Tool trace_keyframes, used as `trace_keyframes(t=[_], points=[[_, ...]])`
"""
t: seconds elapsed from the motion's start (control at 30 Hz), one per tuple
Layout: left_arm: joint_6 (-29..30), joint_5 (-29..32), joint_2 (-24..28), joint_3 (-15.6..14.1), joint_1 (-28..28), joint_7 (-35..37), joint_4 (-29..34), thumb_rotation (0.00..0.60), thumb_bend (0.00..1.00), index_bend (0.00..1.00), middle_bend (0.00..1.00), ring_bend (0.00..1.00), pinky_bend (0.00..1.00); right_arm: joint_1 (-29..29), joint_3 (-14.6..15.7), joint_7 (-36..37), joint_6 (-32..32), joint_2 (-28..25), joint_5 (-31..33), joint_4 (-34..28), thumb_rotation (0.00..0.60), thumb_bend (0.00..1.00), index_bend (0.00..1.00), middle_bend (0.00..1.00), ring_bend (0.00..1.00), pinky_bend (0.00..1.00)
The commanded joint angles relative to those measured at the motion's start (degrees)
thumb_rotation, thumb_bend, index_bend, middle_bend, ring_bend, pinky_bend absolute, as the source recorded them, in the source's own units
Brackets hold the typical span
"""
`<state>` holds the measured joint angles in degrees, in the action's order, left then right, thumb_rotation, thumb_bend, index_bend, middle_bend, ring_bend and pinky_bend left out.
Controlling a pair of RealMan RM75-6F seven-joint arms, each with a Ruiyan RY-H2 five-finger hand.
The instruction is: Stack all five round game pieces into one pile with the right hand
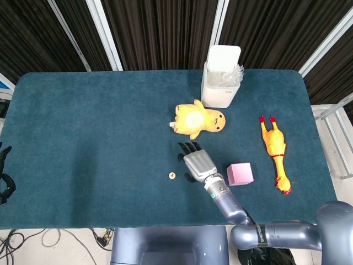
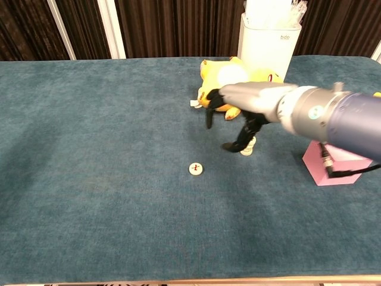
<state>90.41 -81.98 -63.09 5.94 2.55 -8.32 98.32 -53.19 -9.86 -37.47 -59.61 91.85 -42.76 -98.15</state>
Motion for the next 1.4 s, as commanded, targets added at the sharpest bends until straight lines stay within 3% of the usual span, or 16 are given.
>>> trace_keyframes(t=[0.03, 0.5, 1.4], points=[[0.0, 0.0, 0.0, 0.0, 0.0, 0.1, 0.0, 0.6, 0.82, 0.13, 0.0, 0.0, 0.02, -1.2, -0.4, -1.0, -0.5, 2.9, 0.1, 1.3, 0.6, 0.41, 0.35, 0.0, 0.0, 0.0], [0.3, 0.1, -0.7, 0.2, 0.1, -0.8, -0.2, 0.6, 0.82, 0.13, 0.0, 0.0, 0.01, -3.4, -1.3, -3.8, -0.9, 8.9, 3.7, 7.1, 0.6, 0.41, 0.35, 0.0, 0.0, 0.0], [0.4, 0.2, -0.8, 0.3, 0.1, -1.1, -0.3, 0.6, 0.82, 0.13, 0.0, 0.0, 0.01, -2.6, 0.7, -3.0, 1.6, 12.7, 3.7, 12.7, 0.6, 0.41, 0.42, 0.0, 0.0, 0.0]])
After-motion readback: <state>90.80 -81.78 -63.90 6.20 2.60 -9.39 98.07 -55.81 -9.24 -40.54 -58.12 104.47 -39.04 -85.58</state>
